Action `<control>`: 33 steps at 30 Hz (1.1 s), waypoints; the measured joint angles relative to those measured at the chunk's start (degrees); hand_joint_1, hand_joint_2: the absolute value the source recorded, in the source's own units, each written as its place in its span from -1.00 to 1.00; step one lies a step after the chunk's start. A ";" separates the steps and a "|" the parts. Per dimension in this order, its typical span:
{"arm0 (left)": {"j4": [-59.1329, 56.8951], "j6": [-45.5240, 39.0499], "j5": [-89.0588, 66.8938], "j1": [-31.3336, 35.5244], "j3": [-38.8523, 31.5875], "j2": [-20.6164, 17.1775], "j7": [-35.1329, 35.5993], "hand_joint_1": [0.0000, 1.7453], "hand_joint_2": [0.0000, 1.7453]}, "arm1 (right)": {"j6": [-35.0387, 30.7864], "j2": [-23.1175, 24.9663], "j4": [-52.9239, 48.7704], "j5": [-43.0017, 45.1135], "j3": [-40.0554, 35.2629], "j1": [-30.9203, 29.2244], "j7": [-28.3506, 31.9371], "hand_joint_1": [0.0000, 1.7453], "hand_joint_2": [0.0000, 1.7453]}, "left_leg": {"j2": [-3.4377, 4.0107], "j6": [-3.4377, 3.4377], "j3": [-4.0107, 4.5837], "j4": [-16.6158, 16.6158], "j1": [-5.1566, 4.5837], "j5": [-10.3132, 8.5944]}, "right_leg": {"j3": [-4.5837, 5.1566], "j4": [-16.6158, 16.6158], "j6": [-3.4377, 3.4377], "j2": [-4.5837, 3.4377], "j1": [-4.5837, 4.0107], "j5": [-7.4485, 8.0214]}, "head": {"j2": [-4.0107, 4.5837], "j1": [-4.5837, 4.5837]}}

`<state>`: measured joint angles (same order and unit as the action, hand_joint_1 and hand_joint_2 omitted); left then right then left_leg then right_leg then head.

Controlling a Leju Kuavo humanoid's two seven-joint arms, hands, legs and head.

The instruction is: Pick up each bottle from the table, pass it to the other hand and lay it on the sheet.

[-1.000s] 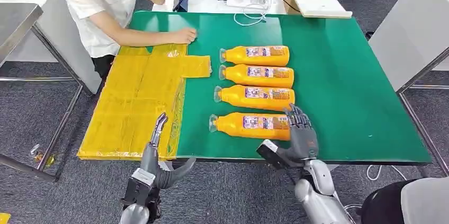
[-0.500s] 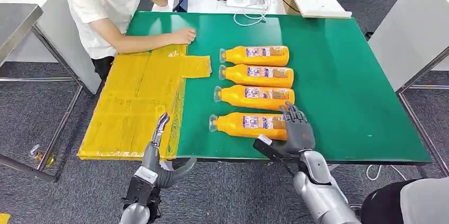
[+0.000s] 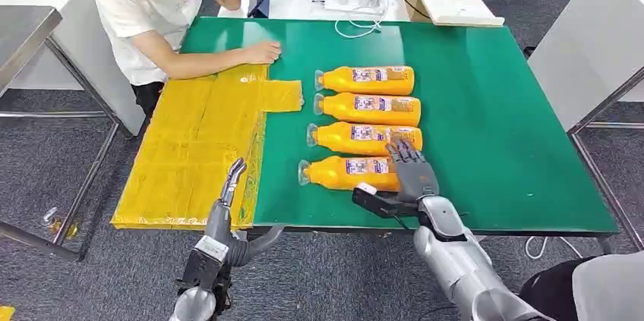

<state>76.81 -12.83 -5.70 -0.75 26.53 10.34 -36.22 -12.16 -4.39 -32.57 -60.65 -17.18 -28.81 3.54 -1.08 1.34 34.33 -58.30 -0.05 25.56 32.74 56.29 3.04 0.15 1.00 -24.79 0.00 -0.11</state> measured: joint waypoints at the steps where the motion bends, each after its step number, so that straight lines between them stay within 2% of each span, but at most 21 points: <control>1: 0.00 0.16 -0.02 0.07 0.00 0.00 0.00 -1.00 1.00 | 0.93 0.15 0.37 0.02 -0.29 -0.27 0.04 1.00 1.00 | 0.03 0.00 0.00 0.00 0.00 0.00 | 0.00 0.00 0.00 -0.02 0.00 0.00 | 0.00 0.00; 5: 0.00 0.51 -0.26 0.35 0.00 0.02 -0.02 -1.00 1.00 | 2.24 0.53 1.60 -0.02 -1.21 -1.24 -0.33 0.96 1.00 | 0.05 0.00 -0.03 0.00 0.00 0.00 | 0.00 -0.01 0.00 -0.04 0.00 0.00 | 0.00 0.00; 9: 0.00 0.57 -0.35 0.39 0.00 0.02 -0.11 -1.00 1.00 | 2.41 0.74 2.52 0.66 -1.75 -1.54 -0.02 1.00 1.00 | 0.08 0.00 -0.11 0.00 0.01 0.00 | -0.04 -0.02 0.00 -0.05 0.00 0.00 | 0.00 0.02; 10: 0.00 0.57 -0.35 0.39 0.00 0.02 -0.15 -1.00 1.00 | 2.34 0.79 2.67 1.03 -1.77 -1.50 0.13 0.96 1.00 | 0.09 0.00 -0.15 0.00 0.01 0.01 | -0.07 -0.02 0.00 -0.06 0.00 0.00 | 0.00 0.02; 21: 0.44 0.37 -0.44 0.34 -0.02 0.02 -0.31 -1.00 1.00 | 1.84 1.09 3.61 4.62 -1.75 -0.18 1.25 1.00 1.00 | 0.16 -0.01 -0.67 0.01 0.02 0.09 | -0.52 -0.06 -0.02 -0.10 -0.02 -0.03 | 0.00 0.04; 23: 0.59 0.51 1.16 0.27 -0.09 0.02 0.02 -1.00 1.00 | 1.95 1.14 3.63 9.02 -0.83 0.35 5.32 1.00 1.00 | 0.17 -0.01 -0.74 0.01 0.03 0.09 | -0.56 -0.06 -0.02 -0.11 -0.02 -0.03 | 0.00 0.02; 25: 0.98 1.29 5.19 -0.15 -0.72 0.33 1.39 -1.00 1.00 | 1.91 1.31 3.37 15.09 1.41 1.56 11.98 1.00 1.00 | 0.20 0.00 -0.81 0.01 0.03 0.09 | -0.64 -0.06 -0.02 -0.14 -0.03 -0.02 | 0.00 0.02; 28: 1.75 4.22 16.31 -0.77 -2.03 1.44 7.25 -1.00 1.00 | 2.02 2.03 0.55 22.66 4.41 4.82 19.55 1.00 1.00 | 0.20 0.00 -0.79 0.01 0.03 0.09 | -0.64 -0.06 -0.02 -0.14 -0.03 -0.02 | 0.00 0.04; 33: 1.90 9.28 34.69 -1.56 -2.89 2.03 17.46 -1.00 1.00 | 2.91 3.21 -6.98 30.24 6.42 9.93 22.91 1.00 1.00 | 0.20 -0.01 -0.66 0.01 0.03 0.08 | -0.58 -0.03 -0.02 -0.14 -0.03 -0.02 | 0.00 0.02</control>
<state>78.71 -3.55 28.98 -2.31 23.65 12.37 -18.76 -9.25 -1.18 -39.55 -30.41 -10.75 -18.88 26.45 -0.88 1.33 33.67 -58.29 -0.02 25.64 32.16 56.26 3.02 0.01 0.97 -24.81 0.00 -0.09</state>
